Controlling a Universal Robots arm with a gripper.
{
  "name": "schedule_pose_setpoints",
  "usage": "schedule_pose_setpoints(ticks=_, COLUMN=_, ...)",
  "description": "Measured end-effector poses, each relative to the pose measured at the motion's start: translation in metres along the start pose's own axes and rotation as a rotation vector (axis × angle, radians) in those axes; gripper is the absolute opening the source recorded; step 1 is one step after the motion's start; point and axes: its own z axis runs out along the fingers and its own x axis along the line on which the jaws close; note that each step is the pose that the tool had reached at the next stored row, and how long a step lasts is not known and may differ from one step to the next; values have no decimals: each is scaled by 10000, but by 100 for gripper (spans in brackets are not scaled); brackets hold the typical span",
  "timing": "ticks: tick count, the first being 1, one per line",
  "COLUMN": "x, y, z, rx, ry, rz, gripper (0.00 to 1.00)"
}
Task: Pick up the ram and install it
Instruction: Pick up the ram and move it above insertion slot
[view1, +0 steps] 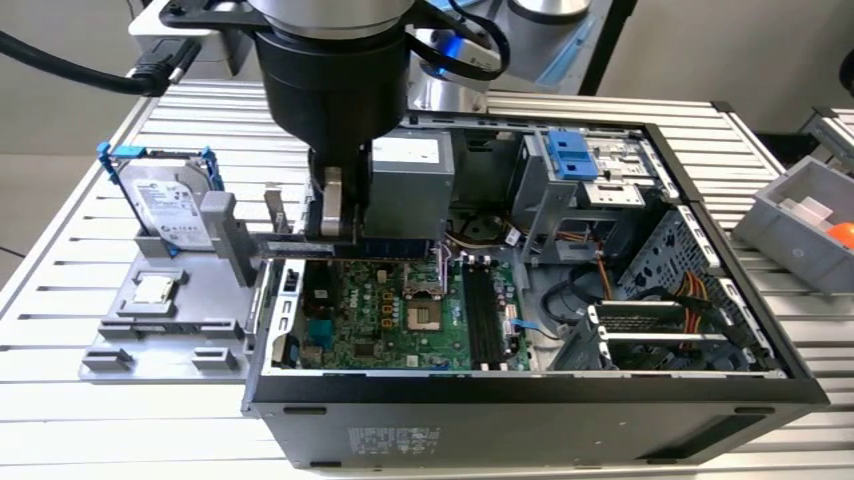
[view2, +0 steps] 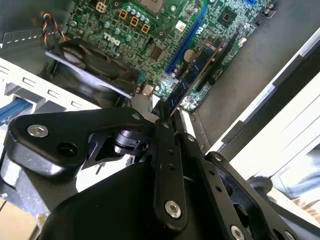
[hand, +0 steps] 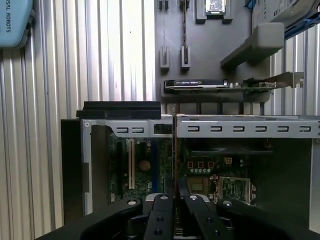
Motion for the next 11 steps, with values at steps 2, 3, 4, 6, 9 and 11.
schedule_pose_setpoints(ticks=2, x=-4, y=-23, z=-1, rx=1, ry=15, rz=0, gripper=0)
schedule_pose_setpoints(ticks=3, x=-12, y=-32, z=-1, rx=1, ry=42, rz=1, gripper=0)
schedule_pose_setpoints(ticks=4, x=-15, y=-41, z=-1, rx=1, ry=68, rz=2, gripper=0)
schedule_pose_setpoints(ticks=6, x=-22, y=-54, z=-1, rx=3, ry=103, rz=3, gripper=0)
schedule_pose_setpoints(ticks=9, x=-27, y=-89, z=0, rx=4, ry=121, rz=3, gripper=0)
schedule_pose_setpoints(ticks=11, x=-28, y=-114, z=-1, rx=3, ry=124, rz=3, gripper=0)
